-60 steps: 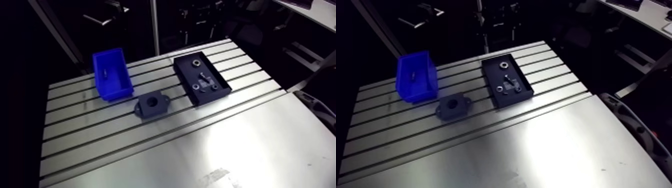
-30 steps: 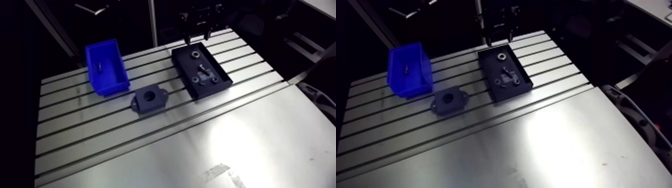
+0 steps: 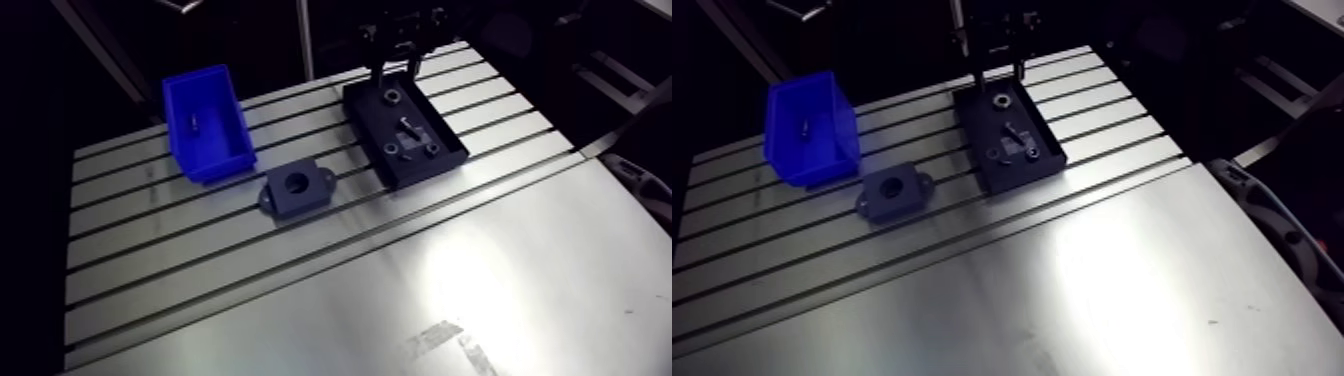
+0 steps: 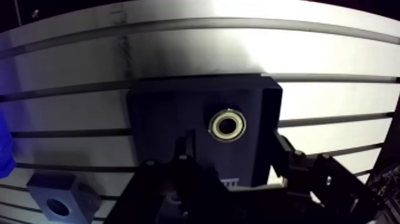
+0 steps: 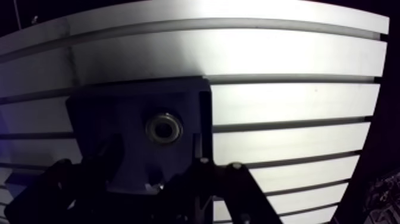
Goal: Pick up the bearing and press it into the housing until flush.
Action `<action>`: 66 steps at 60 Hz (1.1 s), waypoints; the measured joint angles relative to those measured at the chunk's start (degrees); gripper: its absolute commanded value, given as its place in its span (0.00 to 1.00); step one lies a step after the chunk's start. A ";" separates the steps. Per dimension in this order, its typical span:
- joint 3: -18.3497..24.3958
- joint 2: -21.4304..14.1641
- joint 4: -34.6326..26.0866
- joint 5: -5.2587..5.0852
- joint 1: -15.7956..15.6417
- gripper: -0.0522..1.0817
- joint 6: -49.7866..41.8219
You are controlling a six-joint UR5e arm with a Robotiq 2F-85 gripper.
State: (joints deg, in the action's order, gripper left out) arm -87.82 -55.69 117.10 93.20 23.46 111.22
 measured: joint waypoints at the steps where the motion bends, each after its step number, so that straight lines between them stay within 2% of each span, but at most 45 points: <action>1: 0.00 0.04 0.01 0.00 0.00 0.34 -0.01; 25: -0.12 1.09 1.31 0.11 0.00 0.41 0.07; 66: -0.37 2.02 1.69 0.18 -0.08 0.41 0.03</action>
State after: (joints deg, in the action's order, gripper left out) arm -88.19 -53.66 118.79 93.38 23.39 111.24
